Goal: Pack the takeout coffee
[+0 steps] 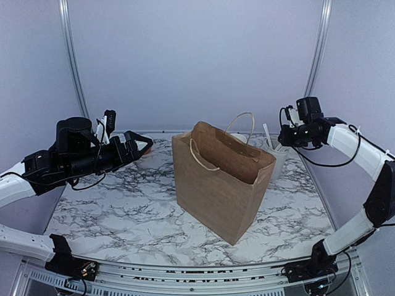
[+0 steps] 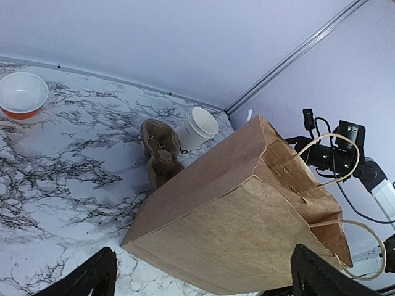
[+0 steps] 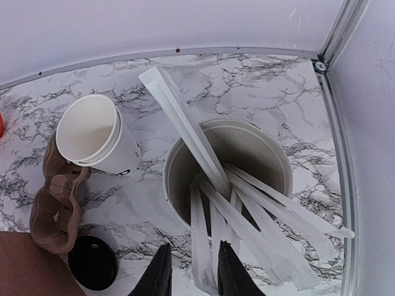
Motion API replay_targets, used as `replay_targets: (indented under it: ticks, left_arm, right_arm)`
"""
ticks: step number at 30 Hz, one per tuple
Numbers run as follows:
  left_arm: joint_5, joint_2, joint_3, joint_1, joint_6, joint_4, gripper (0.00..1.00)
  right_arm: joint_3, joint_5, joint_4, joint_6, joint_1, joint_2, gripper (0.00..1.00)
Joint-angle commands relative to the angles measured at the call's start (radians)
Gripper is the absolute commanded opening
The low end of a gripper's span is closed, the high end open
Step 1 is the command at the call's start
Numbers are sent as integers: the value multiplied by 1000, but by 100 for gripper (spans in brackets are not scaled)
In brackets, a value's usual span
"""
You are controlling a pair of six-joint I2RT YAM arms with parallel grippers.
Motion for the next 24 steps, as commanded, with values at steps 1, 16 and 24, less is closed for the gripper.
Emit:
replay_targets:
  ticks: [1, 16, 24]
  left_arm:
    - [-3, 6, 1, 3, 13, 21, 99]
    - [-3, 9, 9, 3, 18, 21, 99]
    - [-6, 16, 7, 3, 20, 23, 99]
  right_arm:
    - [42, 26, -2, -4, 14, 5, 24]
    - [97, 52, -28, 3, 27, -8, 0]
    - [173, 31, -74, 10, 33, -52, 0]
